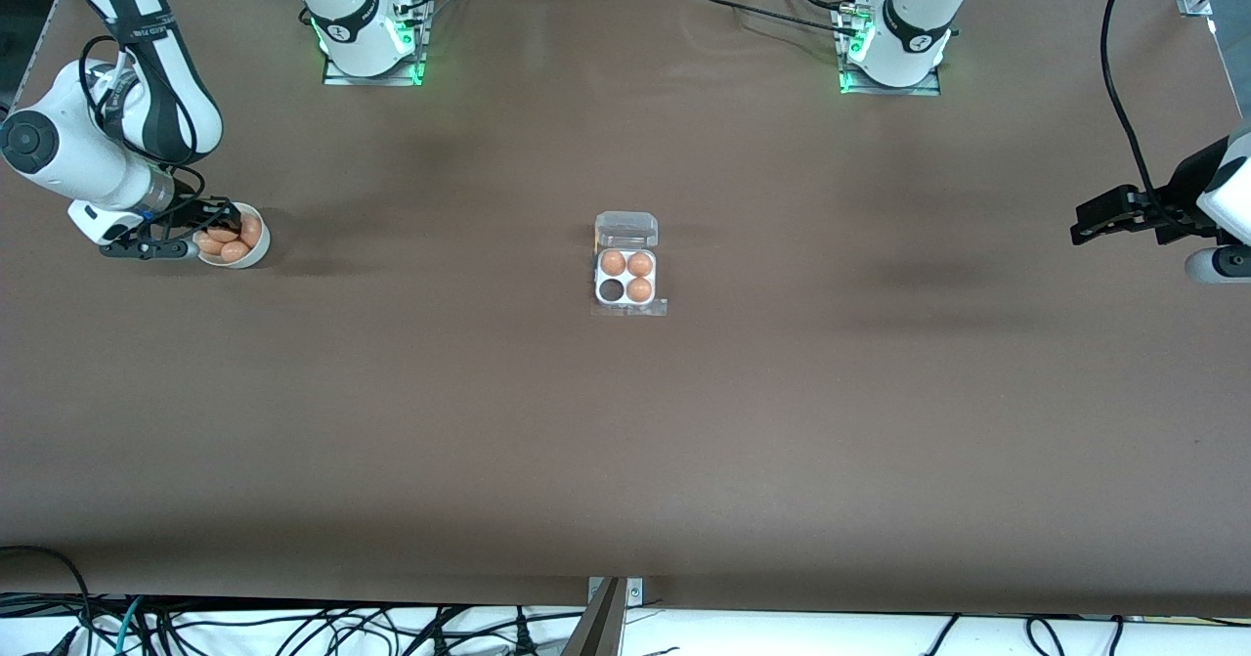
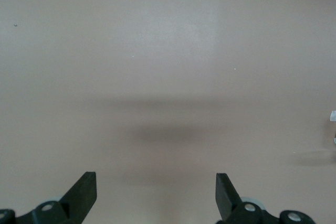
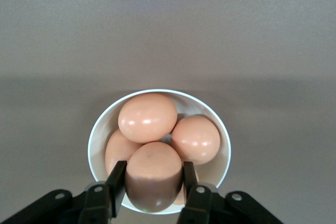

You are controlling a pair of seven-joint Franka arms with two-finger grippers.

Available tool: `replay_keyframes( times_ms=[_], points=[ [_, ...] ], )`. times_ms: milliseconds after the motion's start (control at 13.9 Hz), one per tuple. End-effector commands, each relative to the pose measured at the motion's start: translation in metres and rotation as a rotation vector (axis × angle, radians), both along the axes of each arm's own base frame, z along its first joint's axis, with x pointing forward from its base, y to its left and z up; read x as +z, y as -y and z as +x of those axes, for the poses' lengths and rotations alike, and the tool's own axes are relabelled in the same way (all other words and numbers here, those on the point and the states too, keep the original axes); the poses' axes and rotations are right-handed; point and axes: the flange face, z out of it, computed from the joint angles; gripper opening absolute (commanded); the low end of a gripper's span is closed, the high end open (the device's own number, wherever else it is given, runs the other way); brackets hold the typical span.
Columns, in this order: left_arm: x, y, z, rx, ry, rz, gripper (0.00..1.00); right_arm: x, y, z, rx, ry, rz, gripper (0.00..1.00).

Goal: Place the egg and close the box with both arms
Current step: 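Lift the egg and carry it to the clear egg box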

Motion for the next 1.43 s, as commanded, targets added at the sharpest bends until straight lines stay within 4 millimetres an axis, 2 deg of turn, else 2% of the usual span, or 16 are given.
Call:
replay_keyframes(
  times_ms=[0, 215, 359, 502, 574, 717, 861, 1004, 1147, 1363],
  points=[
    [0.005, 0.001, 0.0, -0.019, -0.003, 0.017, 1.0, 0.014, -0.002, 0.004, 0.002, -0.012, 0.004, 0.39],
    [0.004, 0.001, 0.0, -0.021, -0.004, 0.017, 1.0, 0.032, 0.001, 0.017, 0.001, -0.043, 0.009, 0.39],
    [0.004, 0.001, 0.0, -0.021, -0.004, 0.017, 1.0, 0.054, -0.002, 0.033, 0.005, -0.075, 0.016, 0.38],
    [0.003, 0.001, 0.0, -0.022, -0.006, 0.017, 1.0, 0.085, -0.024, 0.059, 0.002, -0.102, 0.015, 0.38],
    [0.003, 0.001, 0.0, -0.019, -0.006, 0.017, 1.0, 0.1, -0.045, 0.073, -0.004, -0.114, 0.008, 0.38],
    [0.003, 0.0, 0.0, -0.021, -0.006, 0.017, 1.0, 0.121, -0.099, 0.094, -0.033, -0.121, -0.01, 0.38],
    [0.003, 0.0, 0.0, -0.021, -0.006, 0.017, 1.0, 0.13, -0.155, 0.108, -0.068, -0.11, -0.024, 0.38],
    [0.003, 0.0, 0.0, -0.021, -0.006, 0.017, 1.0, 0.134, -0.215, 0.122, -0.109, -0.082, -0.035, 0.38],
    [0.005, -0.001, 0.0, -0.019, -0.003, 0.017, 1.0, 0.135, -0.284, 0.132, -0.158, -0.063, -0.037, 0.38],
    [0.005, -0.001, 0.0, -0.019, -0.003, 0.017, 1.0, 0.122, -0.39, 0.142, -0.245, -0.054, -0.018, 0.38]
  ],
)
